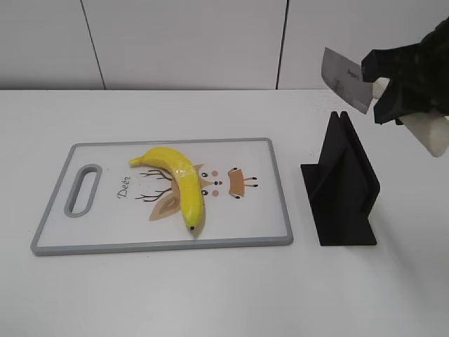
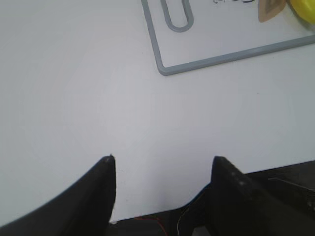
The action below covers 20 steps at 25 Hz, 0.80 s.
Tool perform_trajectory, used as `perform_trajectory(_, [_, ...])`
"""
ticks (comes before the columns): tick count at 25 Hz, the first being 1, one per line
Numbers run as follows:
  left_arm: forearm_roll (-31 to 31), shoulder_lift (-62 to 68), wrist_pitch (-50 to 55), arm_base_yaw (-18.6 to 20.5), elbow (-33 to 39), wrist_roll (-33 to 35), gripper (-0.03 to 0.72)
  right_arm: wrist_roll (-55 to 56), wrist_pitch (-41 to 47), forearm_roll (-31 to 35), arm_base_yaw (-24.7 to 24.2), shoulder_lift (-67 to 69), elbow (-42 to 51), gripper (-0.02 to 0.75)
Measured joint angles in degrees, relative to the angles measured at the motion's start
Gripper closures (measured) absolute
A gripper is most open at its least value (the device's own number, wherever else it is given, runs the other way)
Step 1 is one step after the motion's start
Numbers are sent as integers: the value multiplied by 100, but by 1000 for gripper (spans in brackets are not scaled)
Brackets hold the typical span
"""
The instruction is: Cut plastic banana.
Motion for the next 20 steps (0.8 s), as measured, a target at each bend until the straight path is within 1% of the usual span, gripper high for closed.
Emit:
perform_trajectory(8, [-51,-1750,-112,0,690,0,119,222,-183,-214,0,-5,295,568])
perform_trajectory(17, [-64,-3129,-210,0,724,0,119,241,-226,-337,0,135,300,568])
perform_trajectory(20, [-64,-3226,-205,0,724,0,119,248,-282,-348,0,351,300,568])
